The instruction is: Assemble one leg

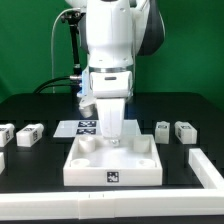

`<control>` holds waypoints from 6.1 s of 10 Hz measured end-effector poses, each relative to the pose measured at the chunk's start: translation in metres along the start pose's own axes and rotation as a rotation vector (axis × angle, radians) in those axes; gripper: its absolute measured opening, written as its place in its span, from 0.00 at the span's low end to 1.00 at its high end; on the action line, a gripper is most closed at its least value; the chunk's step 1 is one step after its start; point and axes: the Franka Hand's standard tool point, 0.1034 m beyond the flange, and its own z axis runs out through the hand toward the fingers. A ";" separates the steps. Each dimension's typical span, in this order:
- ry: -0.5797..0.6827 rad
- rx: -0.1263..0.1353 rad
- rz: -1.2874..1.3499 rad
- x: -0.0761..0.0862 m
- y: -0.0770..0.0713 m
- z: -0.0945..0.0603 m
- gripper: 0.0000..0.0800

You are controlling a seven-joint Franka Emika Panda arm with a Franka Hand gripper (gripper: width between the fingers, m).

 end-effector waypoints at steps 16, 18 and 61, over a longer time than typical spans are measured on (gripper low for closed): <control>0.024 -0.029 -0.001 0.052 0.051 0.003 0.81; 0.024 -0.029 -0.001 0.052 0.051 0.003 0.81; -0.588 0.584 1.253 0.164 -0.056 0.002 0.81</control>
Offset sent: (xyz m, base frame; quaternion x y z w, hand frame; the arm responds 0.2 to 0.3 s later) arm 0.0335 0.0355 -0.0111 0.0136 -0.0093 -0.0143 0.9998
